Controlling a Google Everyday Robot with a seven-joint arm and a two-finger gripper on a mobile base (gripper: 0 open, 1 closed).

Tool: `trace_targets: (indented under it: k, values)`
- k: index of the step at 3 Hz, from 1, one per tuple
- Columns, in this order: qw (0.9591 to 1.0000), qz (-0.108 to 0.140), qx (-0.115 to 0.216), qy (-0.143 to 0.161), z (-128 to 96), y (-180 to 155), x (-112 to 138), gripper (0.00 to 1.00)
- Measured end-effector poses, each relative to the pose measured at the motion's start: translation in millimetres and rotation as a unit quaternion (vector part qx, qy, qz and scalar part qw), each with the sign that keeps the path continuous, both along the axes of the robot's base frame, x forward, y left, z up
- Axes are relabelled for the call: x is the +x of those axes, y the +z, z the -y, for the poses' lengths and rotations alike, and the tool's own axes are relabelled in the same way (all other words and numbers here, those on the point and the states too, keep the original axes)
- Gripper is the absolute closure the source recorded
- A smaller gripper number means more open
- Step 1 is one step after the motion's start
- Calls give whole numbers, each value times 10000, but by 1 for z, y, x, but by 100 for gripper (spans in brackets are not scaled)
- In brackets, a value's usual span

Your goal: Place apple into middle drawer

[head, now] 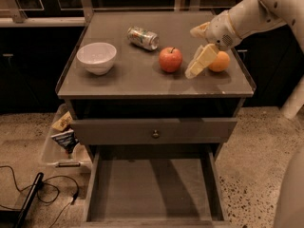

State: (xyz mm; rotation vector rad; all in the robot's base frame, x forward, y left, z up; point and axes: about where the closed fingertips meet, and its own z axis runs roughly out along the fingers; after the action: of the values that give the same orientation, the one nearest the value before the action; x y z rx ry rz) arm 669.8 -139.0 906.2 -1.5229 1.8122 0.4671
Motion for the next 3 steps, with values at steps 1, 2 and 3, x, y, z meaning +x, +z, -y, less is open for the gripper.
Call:
trace_targets:
  k: [1,2,3]
  values:
    - [9992,-200,303,152,-14,-8,14,0]
    - [9991,-249,292,173,-26,-15,29,0]
    - [9993,-306,150,116,-33,-28,46,0]
